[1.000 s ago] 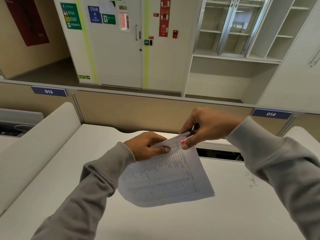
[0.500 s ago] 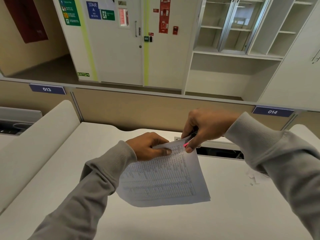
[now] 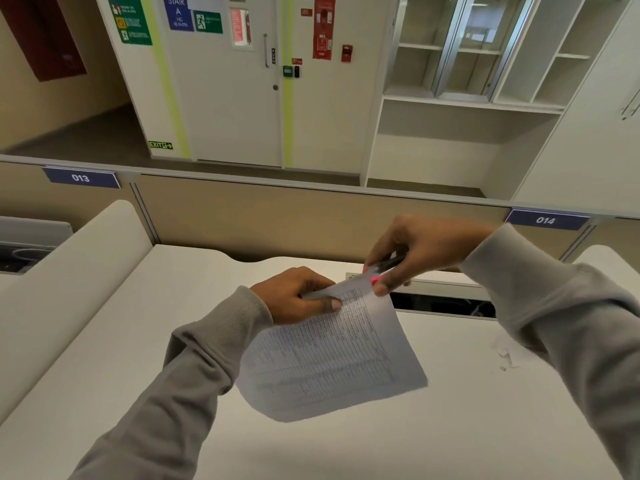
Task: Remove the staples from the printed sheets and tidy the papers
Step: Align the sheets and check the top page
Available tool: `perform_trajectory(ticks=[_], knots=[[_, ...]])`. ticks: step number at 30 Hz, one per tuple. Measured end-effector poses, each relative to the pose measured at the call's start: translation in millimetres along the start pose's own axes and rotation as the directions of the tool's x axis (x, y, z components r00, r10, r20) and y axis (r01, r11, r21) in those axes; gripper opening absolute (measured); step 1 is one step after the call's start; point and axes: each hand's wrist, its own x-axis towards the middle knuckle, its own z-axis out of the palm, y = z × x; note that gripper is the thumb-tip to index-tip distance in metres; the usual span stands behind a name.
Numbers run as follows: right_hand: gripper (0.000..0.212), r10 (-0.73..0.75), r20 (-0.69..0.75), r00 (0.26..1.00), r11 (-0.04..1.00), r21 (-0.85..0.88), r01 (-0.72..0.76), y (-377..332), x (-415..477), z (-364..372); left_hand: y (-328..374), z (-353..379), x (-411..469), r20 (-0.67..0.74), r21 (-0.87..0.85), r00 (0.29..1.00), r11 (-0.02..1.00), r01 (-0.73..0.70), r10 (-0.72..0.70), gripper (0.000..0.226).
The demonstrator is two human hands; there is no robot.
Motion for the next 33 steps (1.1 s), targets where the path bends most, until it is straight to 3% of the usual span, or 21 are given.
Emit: perform_trajectory(ticks=[3,6,11,13,15,18,22,24,29,33], knots=[[0.043,0.010,-0.242,0.970,0.921,0.381,0.085,36.5,-9.2,0.3,-8.3,-2.5,-1.0,-0.036,-0.088,0.999,0.995,-0.037,0.034,0.036],[0.045,0.150,-0.383,0.912,0.617,0.757,0.216,79.0,-10.1,26.5,-14.6,-3.4,-1.4,-0.098,-0.196,0.995,0.980,-0.046,0.028,0.029],[0.041,0.499,-0.315,0.807,0.255,0.944,0.211,128.2,12.3,86.1,-23.3,1.1,4.4,-0.212,-0.363,0.977,0.926,-0.102,0.025,0.017],[0.039,0.592,-0.277,0.757,0.199,0.960,0.196,147.4,24.8,114.2,-25.2,3.0,5.9,-0.250,-0.422,0.968,0.899,-0.117,0.009,0.017],[0.034,0.671,-0.274,0.689,0.175,0.961,0.212,160.5,34.6,138.9,-30.1,4.3,8.0,-0.292,-0.472,0.956,0.872,-0.126,-0.020,0.021],[0.002,0.763,-0.297,0.574,0.194,0.953,0.234,175.4,49.6,167.9,-37.4,6.0,9.9,-0.360,-0.558,0.930,0.816,-0.154,-0.071,0.024],[0.015,0.844,-0.360,0.398,0.393,0.920,-0.001,206.4,77.5,204.2,-48.2,10.1,10.2,-0.473,-0.624,0.860,0.762,-0.176,-0.190,0.025],[0.027,0.874,-0.381,0.302,0.439,0.886,-0.152,226.7,88.1,221.8,-57.1,11.0,11.7,-0.523,-0.641,0.819,0.742,-0.196,-0.236,0.024],[0.045,0.881,-0.389,0.270,0.471,0.780,-0.413,260.0,111.4,258.4,-76.3,12.4,11.0,-0.595,-0.634,0.748,0.744,-0.211,-0.294,0.022],[0.038,0.897,-0.356,0.261,0.440,0.763,-0.474,266.0,123.6,267.8,-87.3,18.2,11.9,-0.608,-0.627,0.725,0.756,-0.190,-0.322,0.029]])
